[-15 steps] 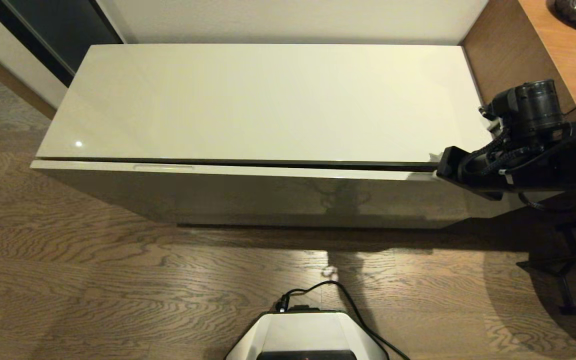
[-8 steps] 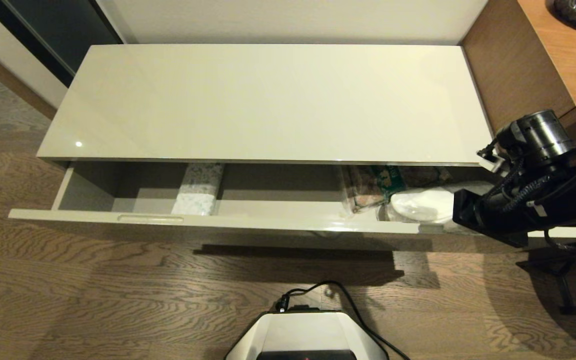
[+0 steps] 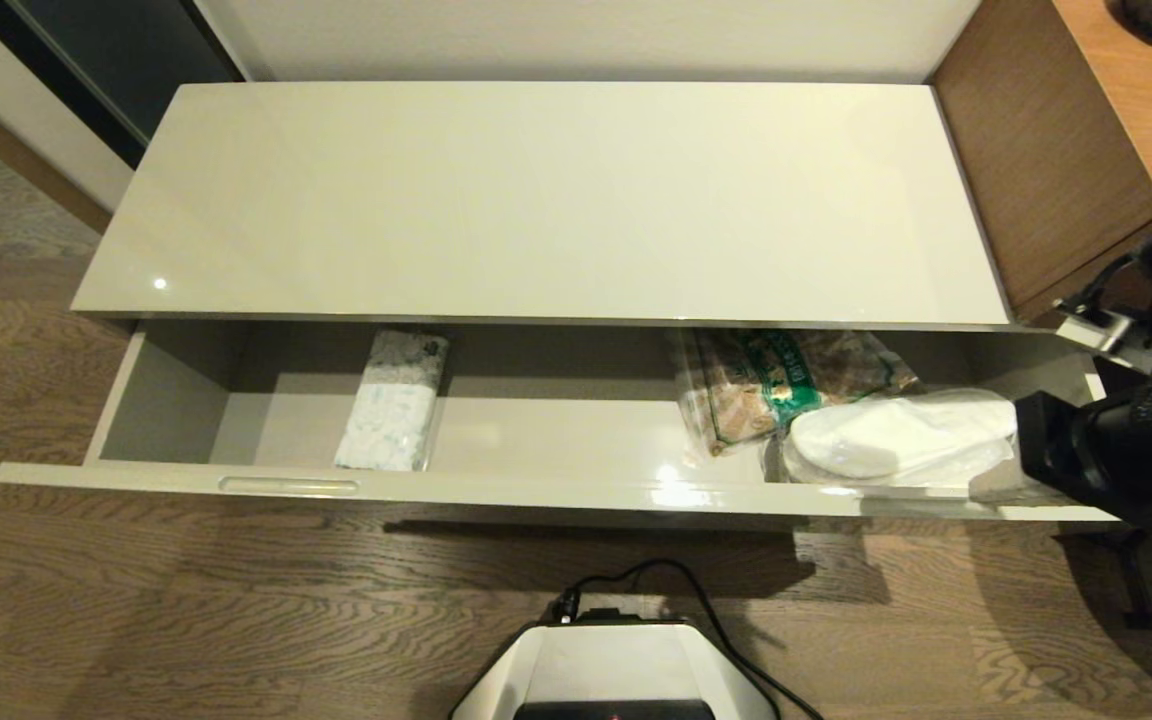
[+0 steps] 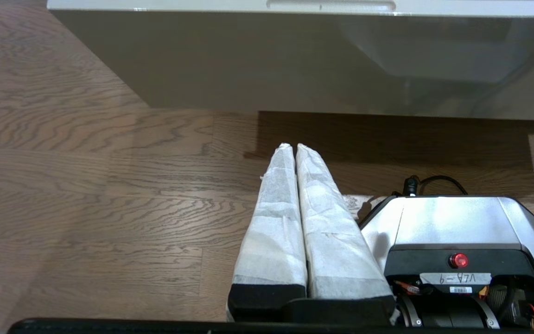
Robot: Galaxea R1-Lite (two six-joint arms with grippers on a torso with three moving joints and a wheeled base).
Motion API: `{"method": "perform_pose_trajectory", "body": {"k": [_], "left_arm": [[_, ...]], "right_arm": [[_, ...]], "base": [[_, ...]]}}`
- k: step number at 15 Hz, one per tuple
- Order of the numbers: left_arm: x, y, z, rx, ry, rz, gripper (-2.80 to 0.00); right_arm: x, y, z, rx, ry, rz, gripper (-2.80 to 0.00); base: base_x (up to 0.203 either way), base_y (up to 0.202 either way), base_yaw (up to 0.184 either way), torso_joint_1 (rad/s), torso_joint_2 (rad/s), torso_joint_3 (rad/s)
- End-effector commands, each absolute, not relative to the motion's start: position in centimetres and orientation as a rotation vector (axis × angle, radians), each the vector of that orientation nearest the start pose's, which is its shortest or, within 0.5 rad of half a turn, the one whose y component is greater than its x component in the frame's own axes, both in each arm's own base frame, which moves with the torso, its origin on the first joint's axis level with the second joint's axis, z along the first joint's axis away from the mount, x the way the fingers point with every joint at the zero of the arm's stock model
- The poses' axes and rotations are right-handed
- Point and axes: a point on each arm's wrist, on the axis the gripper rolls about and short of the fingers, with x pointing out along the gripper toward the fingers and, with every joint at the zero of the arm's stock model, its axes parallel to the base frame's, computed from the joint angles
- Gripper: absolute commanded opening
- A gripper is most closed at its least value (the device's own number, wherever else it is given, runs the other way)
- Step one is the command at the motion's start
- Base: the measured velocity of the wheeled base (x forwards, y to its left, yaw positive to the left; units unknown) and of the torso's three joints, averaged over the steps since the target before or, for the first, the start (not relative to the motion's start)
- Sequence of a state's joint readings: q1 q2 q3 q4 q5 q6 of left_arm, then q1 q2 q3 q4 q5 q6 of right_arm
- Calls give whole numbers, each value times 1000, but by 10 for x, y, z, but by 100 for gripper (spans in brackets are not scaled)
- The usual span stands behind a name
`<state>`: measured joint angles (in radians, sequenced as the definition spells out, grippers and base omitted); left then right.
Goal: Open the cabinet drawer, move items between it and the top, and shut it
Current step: Open the drawer
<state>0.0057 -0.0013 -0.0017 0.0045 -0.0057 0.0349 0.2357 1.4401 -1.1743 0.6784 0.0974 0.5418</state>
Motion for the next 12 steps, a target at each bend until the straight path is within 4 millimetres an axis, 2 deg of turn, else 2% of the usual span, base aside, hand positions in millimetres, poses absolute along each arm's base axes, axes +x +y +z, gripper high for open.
{"method": "perform_pose_trajectory", "body": {"k": [1, 3, 4, 5, 7, 10, 12], "left_arm": [[-23, 0, 75, 35, 3, 0, -280], [-23, 0, 75, 35, 3, 0, -280], [-23, 0, 75, 35, 3, 0, -280], [-23, 0, 75, 35, 3, 0, -280], [-23, 0, 75, 35, 3, 0, -280], [-23, 0, 75, 35, 3, 0, -280], [-23, 0, 75, 35, 3, 0, -280]], "right_arm": [[175, 45, 263, 443, 950, 61, -280], [146, 37, 278, 446, 925, 64, -280], [144, 37, 279, 462, 903, 60, -280], [155, 38, 277, 501, 874, 45, -280], [193, 46, 267, 576, 782, -1, -280], [241, 55, 240, 599, 750, -91, -280], [258, 59, 218, 627, 782, -125, -280]], "base": [[0, 0, 0, 0, 0, 0], [0, 0, 0, 0, 0, 0], [0, 0, 0, 0, 0, 0], [0, 0, 0, 0, 0, 0], [0, 0, 0, 0, 0, 0], [0, 0, 0, 0, 0, 0], [0, 0, 0, 0, 0, 0]]}}
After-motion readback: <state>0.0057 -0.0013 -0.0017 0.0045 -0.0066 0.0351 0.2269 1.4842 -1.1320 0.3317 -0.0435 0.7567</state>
